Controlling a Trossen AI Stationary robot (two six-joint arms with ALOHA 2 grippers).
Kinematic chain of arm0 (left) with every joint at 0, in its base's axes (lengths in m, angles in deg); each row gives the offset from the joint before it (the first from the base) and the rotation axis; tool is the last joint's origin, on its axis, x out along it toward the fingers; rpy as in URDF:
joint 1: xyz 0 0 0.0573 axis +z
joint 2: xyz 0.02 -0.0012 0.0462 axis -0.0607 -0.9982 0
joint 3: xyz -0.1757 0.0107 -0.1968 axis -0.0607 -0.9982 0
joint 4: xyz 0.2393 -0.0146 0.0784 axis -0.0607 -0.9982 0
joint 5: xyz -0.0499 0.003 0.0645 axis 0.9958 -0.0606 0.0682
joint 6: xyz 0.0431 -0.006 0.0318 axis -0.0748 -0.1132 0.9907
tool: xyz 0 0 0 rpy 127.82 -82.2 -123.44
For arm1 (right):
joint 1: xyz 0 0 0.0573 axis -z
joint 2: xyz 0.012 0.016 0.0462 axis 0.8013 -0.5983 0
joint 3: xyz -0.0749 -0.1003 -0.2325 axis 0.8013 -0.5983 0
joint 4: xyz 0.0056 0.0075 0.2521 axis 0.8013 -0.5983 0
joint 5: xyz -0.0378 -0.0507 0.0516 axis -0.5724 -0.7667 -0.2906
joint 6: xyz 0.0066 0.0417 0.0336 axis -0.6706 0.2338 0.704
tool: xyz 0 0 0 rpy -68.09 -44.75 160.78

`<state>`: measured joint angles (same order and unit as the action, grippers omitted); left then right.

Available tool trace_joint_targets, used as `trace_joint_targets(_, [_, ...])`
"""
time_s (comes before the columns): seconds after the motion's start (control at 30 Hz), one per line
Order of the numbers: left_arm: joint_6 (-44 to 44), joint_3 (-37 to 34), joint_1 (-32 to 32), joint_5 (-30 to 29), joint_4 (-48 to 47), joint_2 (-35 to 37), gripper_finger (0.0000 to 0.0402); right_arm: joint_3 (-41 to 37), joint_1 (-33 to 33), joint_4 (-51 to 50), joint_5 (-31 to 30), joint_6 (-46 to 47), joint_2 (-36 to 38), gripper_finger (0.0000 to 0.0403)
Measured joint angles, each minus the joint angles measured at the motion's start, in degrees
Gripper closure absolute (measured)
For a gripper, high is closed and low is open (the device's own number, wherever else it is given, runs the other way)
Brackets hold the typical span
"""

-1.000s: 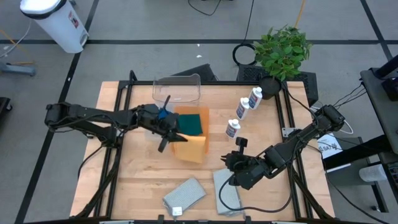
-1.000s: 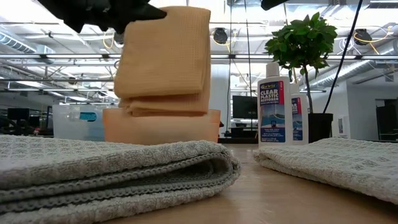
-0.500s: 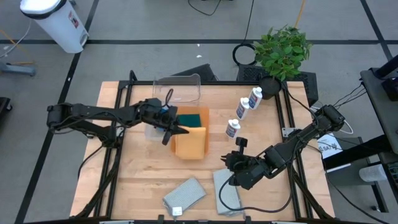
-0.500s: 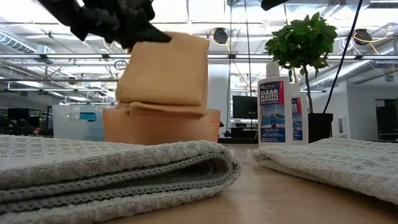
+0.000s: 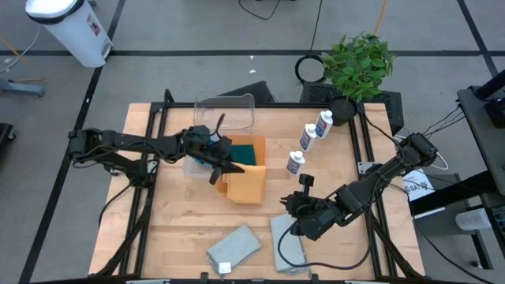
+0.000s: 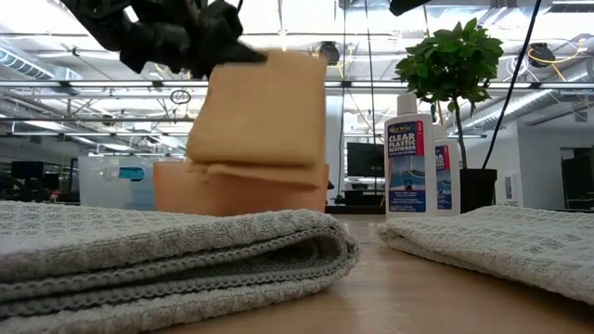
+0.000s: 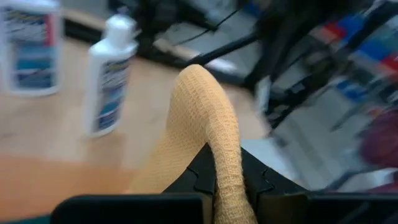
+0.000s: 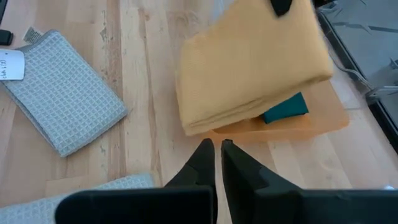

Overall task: Pick & Place Kitchen Items
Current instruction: Put the yellow towel into the orange bin

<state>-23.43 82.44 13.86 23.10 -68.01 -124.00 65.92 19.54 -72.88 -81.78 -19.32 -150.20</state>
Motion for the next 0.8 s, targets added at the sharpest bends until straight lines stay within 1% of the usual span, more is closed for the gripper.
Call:
trace_joint_targets(0.07, [-4.5, 0.0, -0.7, 1.7, 3.8, 0.0, 0.0382, 0.0, 0.0, 0.0, 0.0, 0.0, 0.0, 0.0402])
trace_joint_targets(0.17, [-10.0, 0.0, -2.8, 0.5, 6.8, 0.1, 0.0382, 0.0, 0.0, 0.0, 0.0, 0.0, 0.0, 0.0401])
trace_joint_targets(0.37, [-17.9, 1.3, -6.8, 0.8, 6.3, 3.2, 0.0382, 0.0, 0.0, 0.0, 0.0, -0.2, 0.0, 0.0402])
trace_joint_targets(0.43, [-17.9, 1.2, -7.1, 2.8, 5.3, 3.6, 0.0382, 0.0, 0.0, 0.1, 0.0, -0.2, 0.0, 0.0401])
trace_joint_targets(0.5, [-18.4, 1.0, -7.0, 2.8, 5.1, 3.6, 0.0382, 0.0, 0.0, 0.3, 0.0, -0.2, 0.0, 0.0401])
trace_joint_targets(0.57, [-20.5, 0.9, -9.1, 0.1, 6.9, 3.4, 0.0382, 0.0, 0.0, 0.7, 0.1, -0.2, 0.0, 0.0402])
trace_joint_targets(0.63, [-20.5, 1.0, -11.9, -2.1, 8.8, 2.5, 0.0382, 0.0, 0.0, 0.8, 0.1, -0.3, 0.0, 0.0402])
trace_joint_targets(0.73, [-18.0, 0.9, -14.6, -2.8, 6.3, 2.2, 0.0382, 0.0, 0.0, 0.8, 0.1, -0.4, 0.0, 0.0401])
trace_joint_targets(0.8, [-17.2, 1.0, -14.8, -4.7, 4.8, 2.3, 0.0382, 0.0, 0.0, 0.9, 0.2, -0.5, 0.0, 0.0402])
